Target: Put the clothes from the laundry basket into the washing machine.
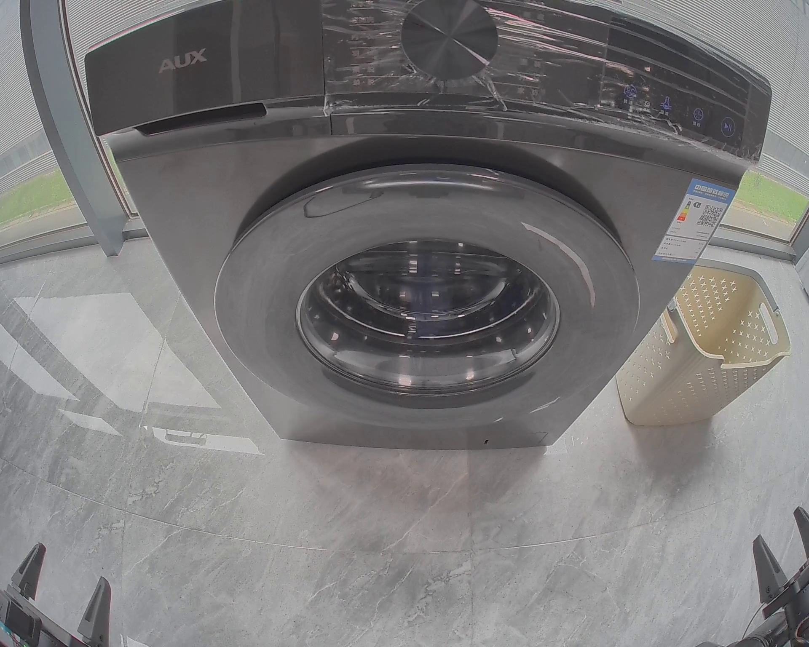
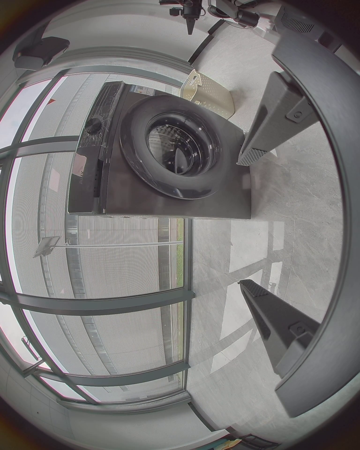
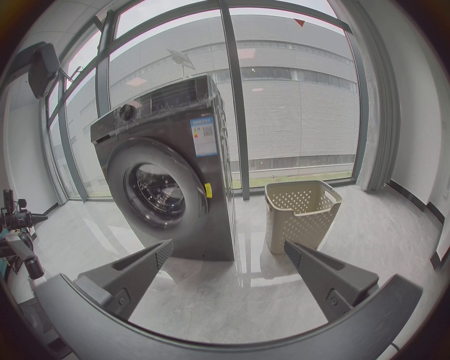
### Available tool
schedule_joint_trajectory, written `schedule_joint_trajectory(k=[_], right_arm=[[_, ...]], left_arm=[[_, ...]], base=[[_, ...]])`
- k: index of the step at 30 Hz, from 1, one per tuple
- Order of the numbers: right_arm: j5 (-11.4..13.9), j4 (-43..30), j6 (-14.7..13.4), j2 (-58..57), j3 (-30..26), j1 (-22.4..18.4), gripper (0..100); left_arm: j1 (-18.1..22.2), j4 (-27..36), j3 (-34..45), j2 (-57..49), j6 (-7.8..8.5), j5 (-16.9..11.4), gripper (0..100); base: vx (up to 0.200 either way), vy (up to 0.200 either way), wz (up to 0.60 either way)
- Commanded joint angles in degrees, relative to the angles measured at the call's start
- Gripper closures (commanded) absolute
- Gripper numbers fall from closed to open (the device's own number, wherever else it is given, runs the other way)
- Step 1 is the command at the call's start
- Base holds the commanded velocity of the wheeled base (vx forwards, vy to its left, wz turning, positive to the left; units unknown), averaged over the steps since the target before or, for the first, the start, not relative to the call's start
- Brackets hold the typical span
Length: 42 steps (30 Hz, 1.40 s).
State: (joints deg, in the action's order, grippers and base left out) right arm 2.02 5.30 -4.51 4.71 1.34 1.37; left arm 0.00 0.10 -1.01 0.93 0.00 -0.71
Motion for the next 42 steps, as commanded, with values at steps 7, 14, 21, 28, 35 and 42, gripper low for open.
schedule_joint_trajectory(k=[7,14,21,28,35,42], right_arm=[[-4.57,-1.88,-1.03,-4.71,-1.34,-1.28,0],[-9.05,-1.96,-1.11,-4.71,-1.34,-1.37,0],[-3.08,-4.95,2.84,-4.71,-1.34,-1.37,0],[-3.25,-5.13,2.93,-4.71,-1.34,-1.28,0],[-1.23,-5.13,5.65,-4.62,-1.34,-1.37,0],[-1.06,-5.22,4.95,-4.62,-1.34,-1.28,0]], left_arm=[[0.0,-0.01,0.92,-0.66,0.0,0.0,0],[0.0,-0.01,0.92,-0.66,0.0,0.0,0],[0.0,-0.01,0.92,-0.66,0.0,0.0,0],[0.0,-0.01,0.92,-0.66,-0.09,0.0,0],[0.0,-0.01,0.92,-0.66,-0.09,0.0,0],[0.0,-0.01,0.92,-0.66,-0.26,0.0,0]], base=[[0.0,0.0,0.0],[0.0,0.0,0.0],[0.0,0.0,0.0],[0.0,0.0,0.0],[0.0,0.0,0.0],[0.0,0.0,0.0]])
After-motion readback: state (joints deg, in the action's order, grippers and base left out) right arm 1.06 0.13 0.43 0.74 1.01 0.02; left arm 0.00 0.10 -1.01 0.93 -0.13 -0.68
